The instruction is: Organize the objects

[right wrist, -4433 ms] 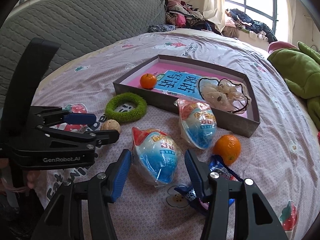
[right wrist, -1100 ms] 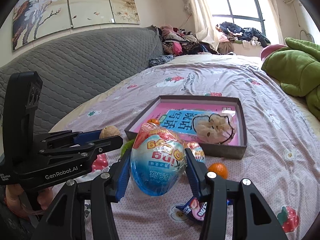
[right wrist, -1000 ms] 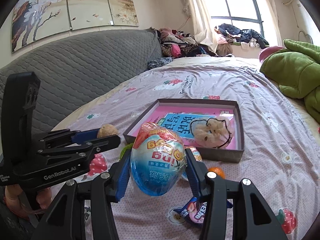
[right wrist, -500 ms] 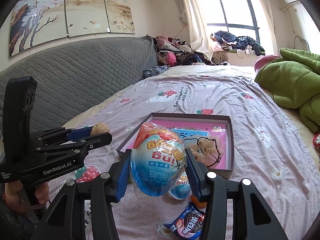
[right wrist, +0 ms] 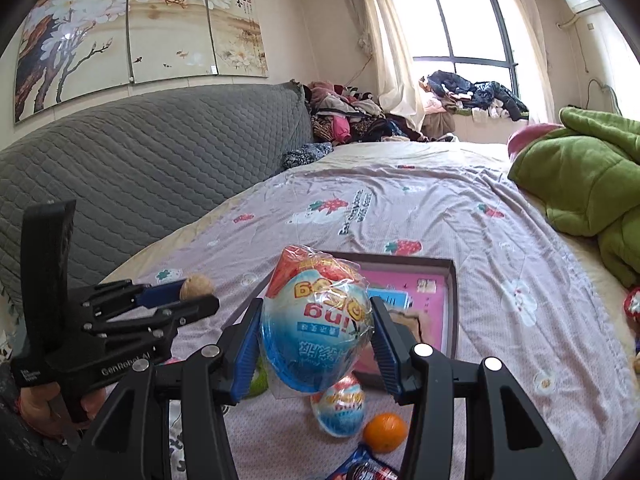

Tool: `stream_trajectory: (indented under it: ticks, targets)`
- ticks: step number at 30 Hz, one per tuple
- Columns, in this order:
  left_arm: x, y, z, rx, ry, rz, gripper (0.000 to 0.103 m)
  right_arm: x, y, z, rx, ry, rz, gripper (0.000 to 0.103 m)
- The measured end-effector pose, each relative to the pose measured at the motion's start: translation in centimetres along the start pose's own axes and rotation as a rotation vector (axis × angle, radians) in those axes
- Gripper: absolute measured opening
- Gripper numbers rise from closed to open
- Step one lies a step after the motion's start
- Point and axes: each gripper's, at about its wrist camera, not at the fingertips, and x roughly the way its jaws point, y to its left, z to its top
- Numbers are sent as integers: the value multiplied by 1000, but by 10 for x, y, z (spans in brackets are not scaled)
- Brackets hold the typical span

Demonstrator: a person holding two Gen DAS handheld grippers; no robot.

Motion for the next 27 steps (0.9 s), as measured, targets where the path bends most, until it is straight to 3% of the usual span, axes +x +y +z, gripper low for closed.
stream_trajectory:
  ticks: [16,27]
  targets:
    - [21,5,18,13,-37,23,34,10,-2,32,-61,-49,-22,51]
    - [41,26,35,-29,-60,42,34,23,-13,46,-77,-82,-44,51]
